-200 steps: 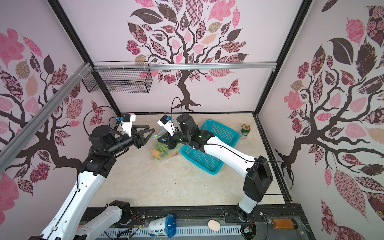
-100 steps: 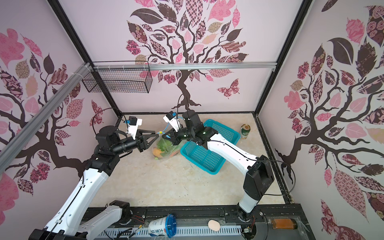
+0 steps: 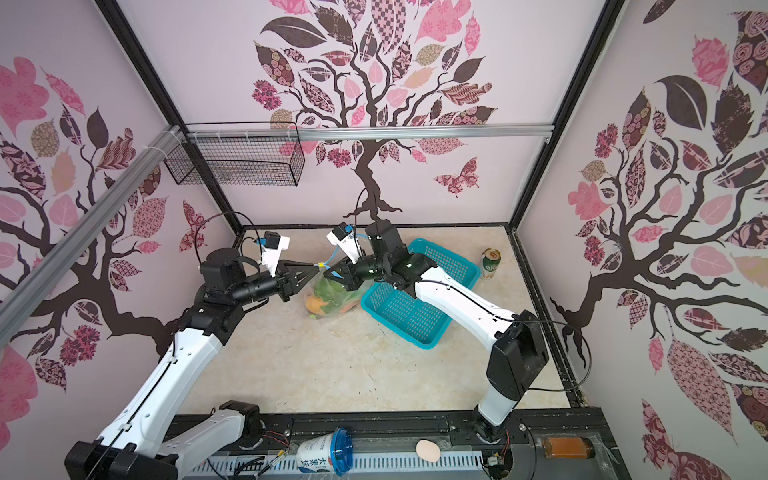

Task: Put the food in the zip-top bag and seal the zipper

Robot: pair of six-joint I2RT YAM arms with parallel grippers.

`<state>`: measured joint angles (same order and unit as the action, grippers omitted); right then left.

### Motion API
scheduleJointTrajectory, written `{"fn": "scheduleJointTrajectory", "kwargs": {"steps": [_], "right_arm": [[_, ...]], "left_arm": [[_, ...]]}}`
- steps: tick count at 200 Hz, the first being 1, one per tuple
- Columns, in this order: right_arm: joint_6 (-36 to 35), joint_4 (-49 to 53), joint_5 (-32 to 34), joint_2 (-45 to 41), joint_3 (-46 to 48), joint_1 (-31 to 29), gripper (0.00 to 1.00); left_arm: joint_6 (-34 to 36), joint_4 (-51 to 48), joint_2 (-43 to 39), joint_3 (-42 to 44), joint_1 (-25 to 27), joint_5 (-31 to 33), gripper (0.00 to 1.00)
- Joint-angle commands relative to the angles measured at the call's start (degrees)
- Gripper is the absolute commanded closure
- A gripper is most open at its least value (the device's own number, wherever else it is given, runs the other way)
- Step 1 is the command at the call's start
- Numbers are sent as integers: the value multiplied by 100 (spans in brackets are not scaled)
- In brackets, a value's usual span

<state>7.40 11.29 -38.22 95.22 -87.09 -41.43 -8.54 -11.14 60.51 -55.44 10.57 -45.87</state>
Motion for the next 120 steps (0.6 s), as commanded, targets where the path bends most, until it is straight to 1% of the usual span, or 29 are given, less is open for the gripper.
{"fn": "scheduleJointTrajectory", "kwargs": {"steps": [1,32,58,63,80,88,102,114,120], "right_arm": [[29,-164,-161,57,-195,10,100],[-35,-87,-128,62,-194,6,100],[-253,137,79,51,-224,8,100],[-346,235,171,30,-234,2,95],[-774,520,455,-160,-231,5,82],[-983,626,544,-278,-218,8,75],[-1328,717,659,-509,-139,4,61],[-1599,664,796,-703,-13,4,45],[-1733,626,857,-802,58,10,40]], "left_arm": [[-48,103,51,-111,-10,-221,100],[-43,158,-116,-19,-8,-100,100],[-43,148,-161,7,-6,-72,100],[-37,135,-162,11,-13,-56,100],[49,41,-220,6,-7,35,100],[108,-16,-253,1,-5,88,100],[184,-83,-293,0,-8,157,100],[223,-123,-320,-10,-7,201,100],[238,-141,-321,-9,-5,201,100]]}}
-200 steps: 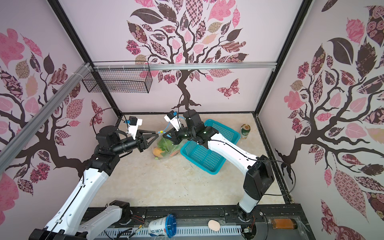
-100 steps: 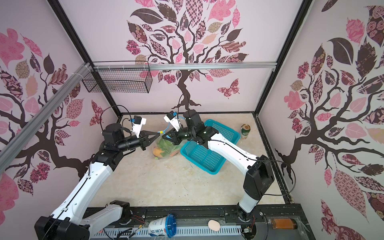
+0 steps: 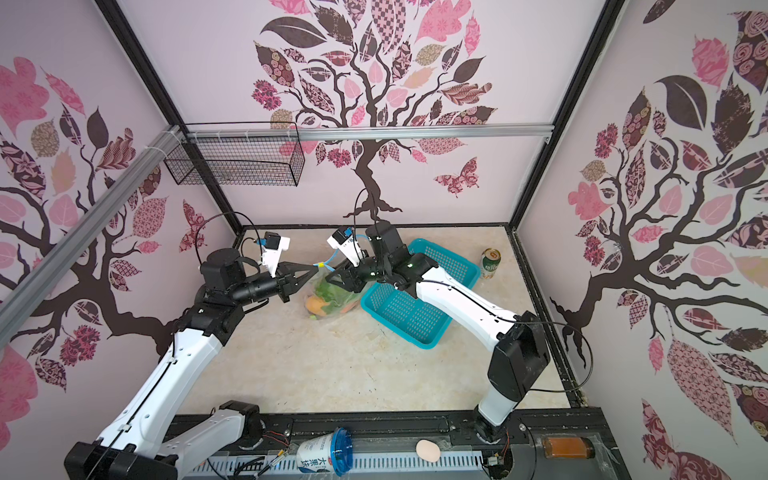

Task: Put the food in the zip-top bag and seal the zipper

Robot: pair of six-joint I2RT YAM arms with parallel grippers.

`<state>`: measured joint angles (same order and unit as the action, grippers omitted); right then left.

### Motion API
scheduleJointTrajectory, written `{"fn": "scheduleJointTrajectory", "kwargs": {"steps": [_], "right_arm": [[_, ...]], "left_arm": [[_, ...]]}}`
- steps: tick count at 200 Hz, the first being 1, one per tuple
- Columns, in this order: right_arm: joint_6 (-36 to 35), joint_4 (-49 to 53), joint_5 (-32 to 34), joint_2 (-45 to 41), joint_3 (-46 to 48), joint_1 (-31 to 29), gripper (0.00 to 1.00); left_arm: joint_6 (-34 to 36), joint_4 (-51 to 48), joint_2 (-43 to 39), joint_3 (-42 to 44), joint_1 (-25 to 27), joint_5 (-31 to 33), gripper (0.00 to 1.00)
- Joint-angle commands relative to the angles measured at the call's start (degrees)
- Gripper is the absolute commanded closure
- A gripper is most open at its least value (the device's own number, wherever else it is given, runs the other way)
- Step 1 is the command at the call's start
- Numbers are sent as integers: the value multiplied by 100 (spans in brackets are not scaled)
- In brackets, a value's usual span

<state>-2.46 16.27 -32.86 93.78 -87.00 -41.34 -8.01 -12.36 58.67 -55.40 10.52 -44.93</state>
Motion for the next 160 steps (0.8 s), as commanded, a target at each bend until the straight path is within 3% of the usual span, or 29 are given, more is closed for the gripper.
{"fn": "scheduleJointTrajectory", "kwargs": {"steps": [1,19,77,160], "right_arm": [[-769,120,323,-671,55,2,39],[-1113,52,387,-855,140,-3,34],[-2001,-173,-258,-769,-92,-5,32],[-2563,110,-1145,306,-1075,-68,35]], "left_arm": [[190,-24,-141,-10,1,111,100],[213,-56,-112,4,-7,120,100],[248,-109,-110,2,-4,83,100],[212,-99,-115,-1,-5,-99,100]]}}
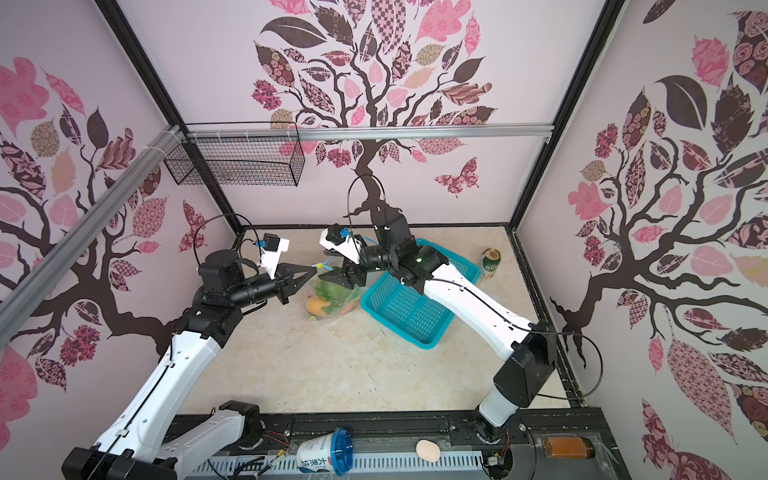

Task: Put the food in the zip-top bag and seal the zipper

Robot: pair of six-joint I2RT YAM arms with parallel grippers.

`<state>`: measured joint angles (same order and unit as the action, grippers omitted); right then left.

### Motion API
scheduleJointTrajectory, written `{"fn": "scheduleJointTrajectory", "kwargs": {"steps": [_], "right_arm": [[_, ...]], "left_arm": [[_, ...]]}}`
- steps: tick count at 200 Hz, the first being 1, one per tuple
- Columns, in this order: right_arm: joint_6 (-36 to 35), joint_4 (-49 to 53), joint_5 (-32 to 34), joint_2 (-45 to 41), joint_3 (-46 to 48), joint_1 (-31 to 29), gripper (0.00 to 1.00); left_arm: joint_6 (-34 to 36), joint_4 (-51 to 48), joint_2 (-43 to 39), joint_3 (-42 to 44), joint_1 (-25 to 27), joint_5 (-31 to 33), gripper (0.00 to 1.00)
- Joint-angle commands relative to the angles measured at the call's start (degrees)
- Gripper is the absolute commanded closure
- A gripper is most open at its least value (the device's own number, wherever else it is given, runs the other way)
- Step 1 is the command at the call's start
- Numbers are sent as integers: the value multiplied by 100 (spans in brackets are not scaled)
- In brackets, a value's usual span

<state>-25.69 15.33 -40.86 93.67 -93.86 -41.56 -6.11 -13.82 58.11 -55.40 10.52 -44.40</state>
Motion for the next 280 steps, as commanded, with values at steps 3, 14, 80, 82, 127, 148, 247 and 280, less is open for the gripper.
{"fn": "scheduleJointTrajectory", "kwargs": {"steps": [3,14,80,82,127,148,247,280], "right_arm": [[-258,233,-344,356,-427,-45,36],[-317,358,-344,494,-568,-46,41],[-454,1170,-318,1137,-1357,-52,67],[-467,1177,-311,1143,-1350,-47,67],[-567,1206,-155,1036,-1172,-46,68],[-572,1199,-81,996,-1097,-47,75],[-823,1527,297,908,-1087,-51,94],[-953,1681,636,891,-1059,-45,93]], "left_arm": [[21,48,-59,-3,-6,-156,100],[9,54,-68,1,-3,-172,100],[5,72,-128,20,-3,-159,100],[5,77,-138,16,-3,-164,100],[3,75,-153,16,-2,-105,100],[-5,74,-152,21,-4,-71,100],[-88,82,-170,22,-5,184,100],[-110,84,-228,38,-5,327,100]]}}
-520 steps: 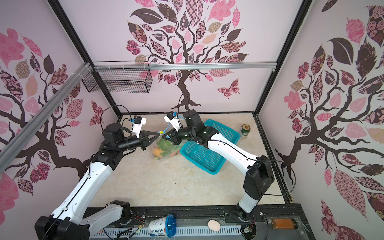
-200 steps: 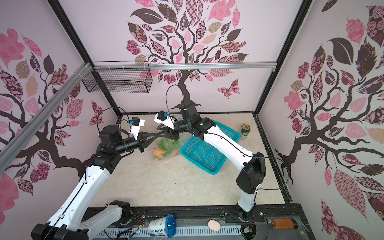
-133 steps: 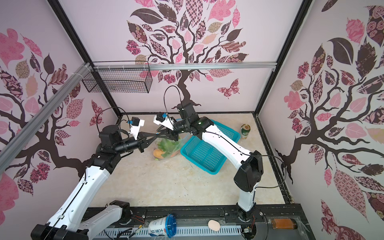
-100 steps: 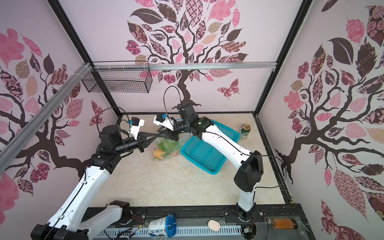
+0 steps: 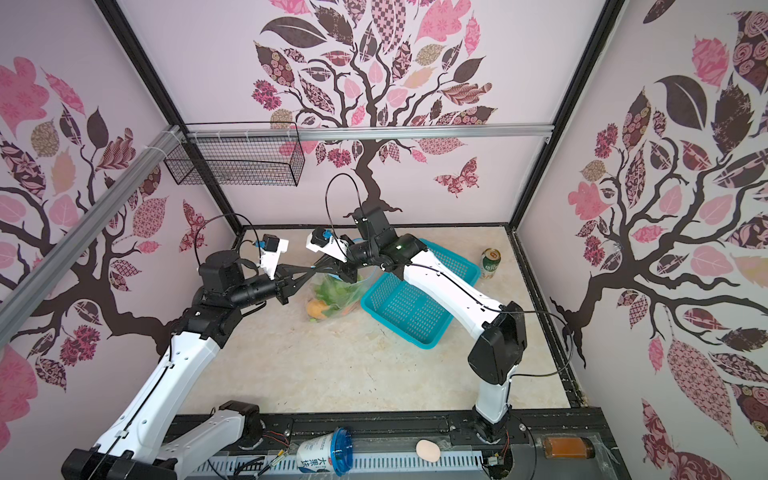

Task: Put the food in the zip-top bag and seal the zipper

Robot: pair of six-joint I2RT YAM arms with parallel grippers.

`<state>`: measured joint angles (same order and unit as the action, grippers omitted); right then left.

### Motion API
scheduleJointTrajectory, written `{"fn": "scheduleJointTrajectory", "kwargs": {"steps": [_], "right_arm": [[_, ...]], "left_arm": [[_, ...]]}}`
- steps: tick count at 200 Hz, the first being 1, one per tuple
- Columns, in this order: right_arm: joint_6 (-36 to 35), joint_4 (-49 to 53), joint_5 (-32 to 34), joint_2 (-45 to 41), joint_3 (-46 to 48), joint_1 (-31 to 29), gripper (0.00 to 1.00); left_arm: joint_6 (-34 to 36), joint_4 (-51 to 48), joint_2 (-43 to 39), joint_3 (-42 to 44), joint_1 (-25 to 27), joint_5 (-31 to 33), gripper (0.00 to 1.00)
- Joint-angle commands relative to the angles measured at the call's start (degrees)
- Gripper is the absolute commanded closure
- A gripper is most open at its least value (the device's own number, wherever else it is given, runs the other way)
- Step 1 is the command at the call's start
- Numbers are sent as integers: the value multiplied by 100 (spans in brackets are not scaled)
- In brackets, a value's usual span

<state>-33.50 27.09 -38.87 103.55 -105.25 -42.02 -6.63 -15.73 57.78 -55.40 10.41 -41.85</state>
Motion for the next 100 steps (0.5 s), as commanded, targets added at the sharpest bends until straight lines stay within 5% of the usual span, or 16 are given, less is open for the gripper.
{"fn": "scheduleJointTrajectory", "kwargs": {"steps": [1,100], "right_arm": [[-178,520,448,-97,77,1,93],[-333,652,1207,-488,565,21,93]], "left_arm": [[-57,273,-196,38,5,80,100],[-123,211,-296,90,1,757,100]]}}
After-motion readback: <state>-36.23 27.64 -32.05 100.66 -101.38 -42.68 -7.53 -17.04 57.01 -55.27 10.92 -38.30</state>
